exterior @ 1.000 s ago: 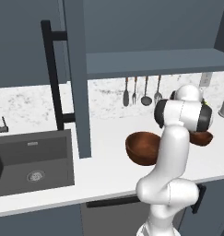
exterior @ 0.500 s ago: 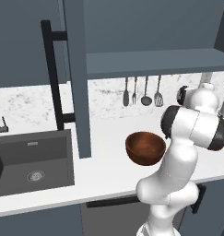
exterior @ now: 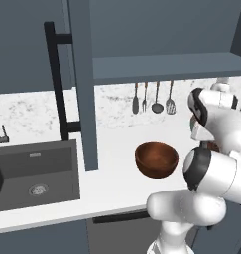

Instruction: Pick up the bowls on the counter and stack them on top of one another in the open cabinet. Place the smaller bowl on top of the larger bowl.

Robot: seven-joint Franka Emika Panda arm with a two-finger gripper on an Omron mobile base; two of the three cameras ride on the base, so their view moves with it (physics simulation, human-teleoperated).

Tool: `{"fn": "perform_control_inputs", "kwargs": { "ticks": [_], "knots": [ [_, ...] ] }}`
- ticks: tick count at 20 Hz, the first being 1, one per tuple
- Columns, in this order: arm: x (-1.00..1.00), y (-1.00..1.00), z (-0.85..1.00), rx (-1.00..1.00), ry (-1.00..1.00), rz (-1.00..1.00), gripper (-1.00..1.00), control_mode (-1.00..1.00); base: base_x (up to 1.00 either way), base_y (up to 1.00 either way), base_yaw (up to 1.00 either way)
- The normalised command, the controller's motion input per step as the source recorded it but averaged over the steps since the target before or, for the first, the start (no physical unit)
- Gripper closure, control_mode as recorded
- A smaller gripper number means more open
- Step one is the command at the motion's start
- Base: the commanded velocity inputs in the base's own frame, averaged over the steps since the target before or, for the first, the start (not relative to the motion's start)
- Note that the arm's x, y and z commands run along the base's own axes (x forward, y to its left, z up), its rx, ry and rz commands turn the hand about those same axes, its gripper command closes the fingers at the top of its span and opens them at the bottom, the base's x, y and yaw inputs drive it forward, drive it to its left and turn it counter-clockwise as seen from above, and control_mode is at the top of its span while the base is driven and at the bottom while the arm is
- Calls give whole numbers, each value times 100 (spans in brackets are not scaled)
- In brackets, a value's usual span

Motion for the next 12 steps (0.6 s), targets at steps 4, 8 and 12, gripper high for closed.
{"fn": "perform_control_inputs", "kwargs": {
  "ticks": [4, 8, 12],
  "knots": [
    [-13, 94, 18, 0, -6, 10, 100, -100, 0, 0, 0],
    [0, 100, 13, 0, -10, 9, 100, -100, 0, 0, 0],
    [0, 91, 0, 0, -3, 5, 100, -100, 0, 0, 0]
  ]
}}
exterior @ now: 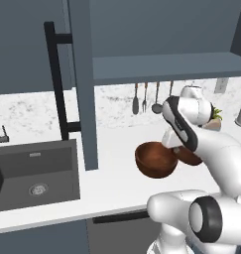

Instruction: Pick up the bowls on the counter and stack them on top of one another in the open cabinet. Place the smaller bowl on top of the larger bowl.

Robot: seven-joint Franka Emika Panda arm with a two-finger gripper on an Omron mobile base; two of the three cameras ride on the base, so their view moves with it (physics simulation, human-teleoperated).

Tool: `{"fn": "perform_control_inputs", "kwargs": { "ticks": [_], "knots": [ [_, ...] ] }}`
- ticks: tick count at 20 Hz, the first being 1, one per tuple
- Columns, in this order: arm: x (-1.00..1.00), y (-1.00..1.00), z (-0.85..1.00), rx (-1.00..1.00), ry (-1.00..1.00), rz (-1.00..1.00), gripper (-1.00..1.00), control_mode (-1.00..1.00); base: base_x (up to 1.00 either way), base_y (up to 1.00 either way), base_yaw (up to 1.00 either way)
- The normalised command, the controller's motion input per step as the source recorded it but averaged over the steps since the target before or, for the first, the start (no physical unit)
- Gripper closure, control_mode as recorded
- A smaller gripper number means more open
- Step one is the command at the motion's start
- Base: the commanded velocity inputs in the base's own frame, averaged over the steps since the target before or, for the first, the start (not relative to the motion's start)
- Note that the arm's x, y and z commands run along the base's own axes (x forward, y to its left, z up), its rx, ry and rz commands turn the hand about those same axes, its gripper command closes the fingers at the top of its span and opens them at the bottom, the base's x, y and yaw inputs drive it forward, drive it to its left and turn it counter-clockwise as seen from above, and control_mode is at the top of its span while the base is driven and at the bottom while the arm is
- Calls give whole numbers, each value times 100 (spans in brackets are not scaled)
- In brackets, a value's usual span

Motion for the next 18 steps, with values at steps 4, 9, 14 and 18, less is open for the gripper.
{"fn": "perform_control_inputs", "kwargs": {
  "ticks": [4, 9, 14, 18],
  "knots": [
    [28, 80, 0, 0, 1, 1, 100, -100, 0, 0, 0],
    [52, 43, 0, -10, 0, 0, 100, -100, 0, 0, 0],
    [44, 18, -1, -13, 0, 0, 100, -100, 0, 0, 0],
    [23, 3, -16, -4, 0, 0, 100, -100, 0, 0, 0]
  ]
}}
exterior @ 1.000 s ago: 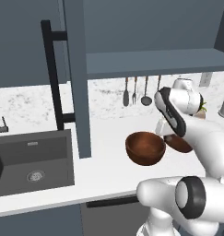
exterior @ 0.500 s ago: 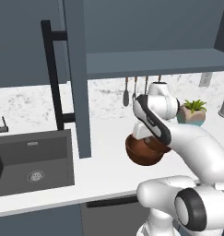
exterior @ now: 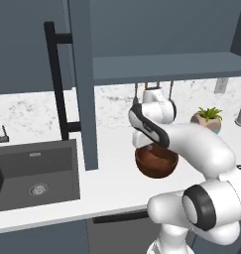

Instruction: Pick up the bowls on the counter and stack them on top of one another in the open cabinet. Place the smaller bowl on top of the larger bowl.

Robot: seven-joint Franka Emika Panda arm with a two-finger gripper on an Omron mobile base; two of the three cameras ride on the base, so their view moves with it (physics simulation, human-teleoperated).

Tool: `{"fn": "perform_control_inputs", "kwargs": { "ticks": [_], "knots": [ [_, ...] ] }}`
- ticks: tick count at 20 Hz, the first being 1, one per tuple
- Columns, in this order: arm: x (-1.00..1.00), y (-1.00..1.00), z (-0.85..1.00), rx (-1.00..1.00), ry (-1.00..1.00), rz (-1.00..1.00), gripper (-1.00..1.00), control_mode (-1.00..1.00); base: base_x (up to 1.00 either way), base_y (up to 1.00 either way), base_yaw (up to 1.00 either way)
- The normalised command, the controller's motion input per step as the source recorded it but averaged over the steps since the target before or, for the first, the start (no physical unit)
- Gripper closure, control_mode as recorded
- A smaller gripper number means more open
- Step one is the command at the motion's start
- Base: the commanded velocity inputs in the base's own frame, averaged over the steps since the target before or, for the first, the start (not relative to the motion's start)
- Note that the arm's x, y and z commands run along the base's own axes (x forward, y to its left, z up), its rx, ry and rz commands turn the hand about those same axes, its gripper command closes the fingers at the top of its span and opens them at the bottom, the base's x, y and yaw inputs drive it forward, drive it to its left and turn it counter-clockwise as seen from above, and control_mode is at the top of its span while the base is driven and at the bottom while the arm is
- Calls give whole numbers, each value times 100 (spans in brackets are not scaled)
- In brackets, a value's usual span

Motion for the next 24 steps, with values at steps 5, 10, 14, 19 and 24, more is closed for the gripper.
{"fn": "perform_control_inputs", "kwargs": {
  "ticks": [5, 10, 14, 19, 24],
  "knots": [
    [13, 0, -30, 0, 0, 1, 100, -100, 0, 0, 0],
    [7, 0, -38, 0, 0, 0, 100, -100, 0, 0, 0],
    [14, 0, -32, 0, 0, 1, 100, -100, 0, 0, 0],
    [19, 0, -30, 0, 0, 2, 100, -100, 0, 0, 0],
    [13, -1, -17, 0, 0, 2, 100, -100, 0, 0, 0]
  ]
}}
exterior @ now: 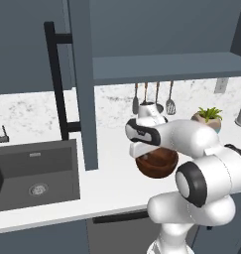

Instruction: Pick up the bowls on the counter and stack them on top of one another in the open cabinet. Place the smaller bowl on top of the larger bowl.

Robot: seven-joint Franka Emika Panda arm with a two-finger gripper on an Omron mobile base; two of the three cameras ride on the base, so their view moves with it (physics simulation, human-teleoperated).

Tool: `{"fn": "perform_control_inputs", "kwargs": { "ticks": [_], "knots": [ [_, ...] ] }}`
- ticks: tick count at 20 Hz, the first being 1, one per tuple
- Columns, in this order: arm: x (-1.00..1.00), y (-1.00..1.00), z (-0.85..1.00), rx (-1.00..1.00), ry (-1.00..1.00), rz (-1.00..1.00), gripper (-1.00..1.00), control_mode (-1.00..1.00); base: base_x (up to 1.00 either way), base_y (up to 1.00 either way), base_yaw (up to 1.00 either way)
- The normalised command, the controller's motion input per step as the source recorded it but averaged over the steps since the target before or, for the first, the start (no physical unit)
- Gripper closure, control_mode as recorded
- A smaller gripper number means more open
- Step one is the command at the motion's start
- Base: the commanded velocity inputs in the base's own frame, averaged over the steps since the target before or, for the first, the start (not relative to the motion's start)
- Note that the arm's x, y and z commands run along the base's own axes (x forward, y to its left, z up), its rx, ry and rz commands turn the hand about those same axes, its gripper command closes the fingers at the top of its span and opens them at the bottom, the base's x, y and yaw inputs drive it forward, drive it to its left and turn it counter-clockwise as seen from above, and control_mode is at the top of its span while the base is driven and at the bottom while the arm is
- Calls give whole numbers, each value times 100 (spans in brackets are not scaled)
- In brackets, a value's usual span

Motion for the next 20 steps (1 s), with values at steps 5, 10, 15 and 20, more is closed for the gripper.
{"fn": "perform_control_inputs", "kwargs": {
  "ticks": [5, 10, 15, 20],
  "knots": [
    [8, -2, -8, 0, 0, 3, 100, -100, 0, 0, 0],
    [15, -1, -11, 0, 0, 4, -100, -100, 0, 0, 0],
    [0, 0, -1, 0, 0, 2, -100, -100, 0, 0, 0],
    [-4, 6, 25, 0, 0, 0, -100, -100, 0, 0, 0]
  ]
}}
